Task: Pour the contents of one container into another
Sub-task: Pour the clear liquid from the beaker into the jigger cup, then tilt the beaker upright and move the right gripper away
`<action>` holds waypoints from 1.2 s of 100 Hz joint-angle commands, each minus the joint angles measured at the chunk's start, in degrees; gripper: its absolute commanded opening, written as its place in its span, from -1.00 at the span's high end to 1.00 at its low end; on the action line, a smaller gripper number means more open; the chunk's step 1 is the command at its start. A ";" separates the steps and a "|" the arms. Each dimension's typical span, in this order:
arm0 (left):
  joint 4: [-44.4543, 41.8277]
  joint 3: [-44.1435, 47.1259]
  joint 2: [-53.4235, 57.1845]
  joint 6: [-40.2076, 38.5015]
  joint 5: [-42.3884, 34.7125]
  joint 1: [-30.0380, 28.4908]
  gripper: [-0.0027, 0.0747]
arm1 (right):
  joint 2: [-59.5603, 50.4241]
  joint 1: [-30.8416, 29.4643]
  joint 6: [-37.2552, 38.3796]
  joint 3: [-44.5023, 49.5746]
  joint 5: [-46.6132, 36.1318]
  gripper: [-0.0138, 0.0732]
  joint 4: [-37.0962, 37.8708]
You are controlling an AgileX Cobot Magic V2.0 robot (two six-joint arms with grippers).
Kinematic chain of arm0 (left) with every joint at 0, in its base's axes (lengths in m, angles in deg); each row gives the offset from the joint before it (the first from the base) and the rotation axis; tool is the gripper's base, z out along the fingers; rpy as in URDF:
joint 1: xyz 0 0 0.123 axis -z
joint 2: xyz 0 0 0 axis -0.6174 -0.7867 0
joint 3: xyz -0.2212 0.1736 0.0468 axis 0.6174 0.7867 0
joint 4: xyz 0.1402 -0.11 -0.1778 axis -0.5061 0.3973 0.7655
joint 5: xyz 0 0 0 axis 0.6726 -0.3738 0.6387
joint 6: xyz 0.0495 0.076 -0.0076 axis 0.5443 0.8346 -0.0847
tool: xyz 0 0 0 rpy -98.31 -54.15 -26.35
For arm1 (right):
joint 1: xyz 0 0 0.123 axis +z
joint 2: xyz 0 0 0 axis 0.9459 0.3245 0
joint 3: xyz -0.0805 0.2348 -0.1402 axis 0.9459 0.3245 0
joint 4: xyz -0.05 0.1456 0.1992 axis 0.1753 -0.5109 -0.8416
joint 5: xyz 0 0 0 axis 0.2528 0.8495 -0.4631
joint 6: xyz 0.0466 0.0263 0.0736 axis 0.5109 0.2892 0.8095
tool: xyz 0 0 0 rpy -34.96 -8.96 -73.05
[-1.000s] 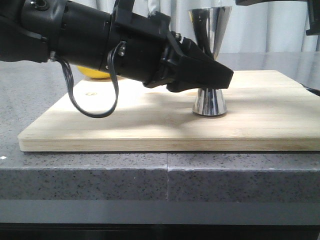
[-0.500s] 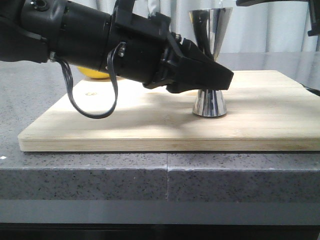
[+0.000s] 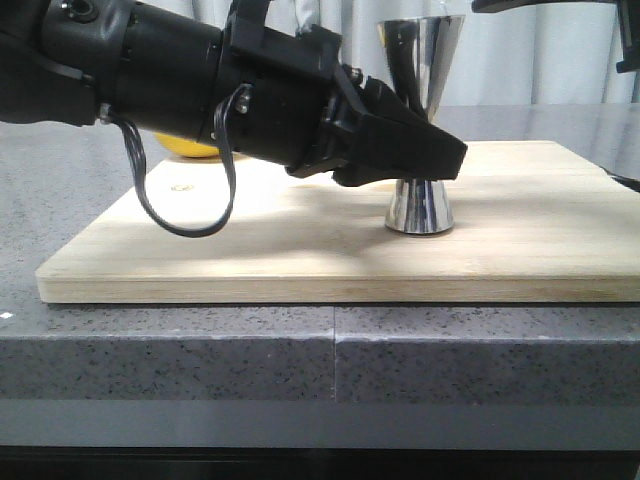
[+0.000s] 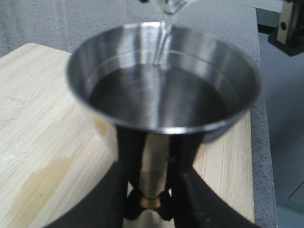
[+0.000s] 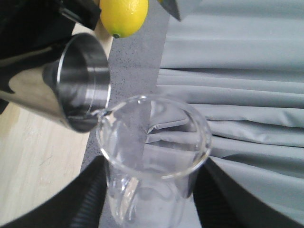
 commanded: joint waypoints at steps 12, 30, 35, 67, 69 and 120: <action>2.57 -1.78 3.15 -0.47 -4.14 0.01 0.99 | -1.42 -0.07 -0.17 -2.34 -0.10 -0.01 0.32; 2.57 -1.78 3.15 -0.47 -4.14 0.01 0.99 | -1.42 -0.07 -0.17 -2.34 -0.10 -0.01 0.48; 2.57 -1.78 3.15 -0.47 -4.14 0.01 0.99 | -1.42 -0.07 -0.17 -2.34 -0.10 -0.01 0.89; 2.57 -1.78 3.15 -0.47 -4.14 0.01 0.99 | -1.42 -0.07 -0.17 -2.34 -0.10 -0.01 1.29; 2.57 -1.78 3.15 -0.47 -4.14 0.01 0.99 | -1.42 -0.07 -0.17 -2.34 -0.10 -0.01 1.29; 2.57 -1.78 3.15 -0.47 -4.19 0.01 0.99 | -1.42 -0.07 -0.17 -2.34 -0.10 -0.01 2.15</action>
